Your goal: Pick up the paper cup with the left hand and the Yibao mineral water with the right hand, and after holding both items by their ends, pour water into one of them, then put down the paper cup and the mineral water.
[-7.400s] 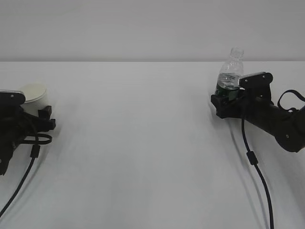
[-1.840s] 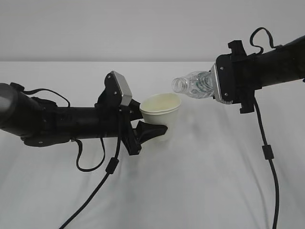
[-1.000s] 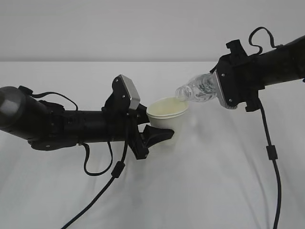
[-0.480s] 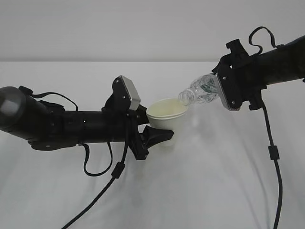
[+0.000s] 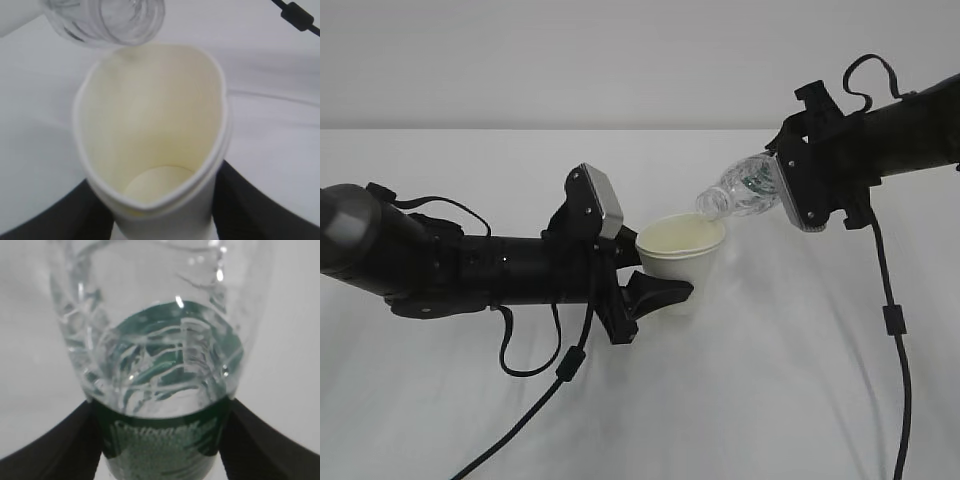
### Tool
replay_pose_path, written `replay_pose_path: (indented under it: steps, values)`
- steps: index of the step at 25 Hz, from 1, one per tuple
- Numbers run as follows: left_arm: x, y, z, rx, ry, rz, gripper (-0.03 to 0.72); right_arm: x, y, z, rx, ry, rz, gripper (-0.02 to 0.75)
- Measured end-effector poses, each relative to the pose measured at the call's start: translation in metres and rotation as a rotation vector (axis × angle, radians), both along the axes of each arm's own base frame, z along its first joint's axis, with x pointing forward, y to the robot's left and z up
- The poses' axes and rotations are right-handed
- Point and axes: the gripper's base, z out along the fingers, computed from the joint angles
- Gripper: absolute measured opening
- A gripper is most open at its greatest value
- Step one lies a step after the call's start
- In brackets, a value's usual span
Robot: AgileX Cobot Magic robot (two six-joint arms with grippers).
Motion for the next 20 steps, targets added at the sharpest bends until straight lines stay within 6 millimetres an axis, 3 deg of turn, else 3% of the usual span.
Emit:
replay_pose_path:
  steps: [20]
  values:
    - [0.005, -0.0026, -0.0044, -0.006, 0.008, 0.016, 0.391, -0.0007, -0.0001, 0.0067, -0.045, -0.035, 0.039, 0.498]
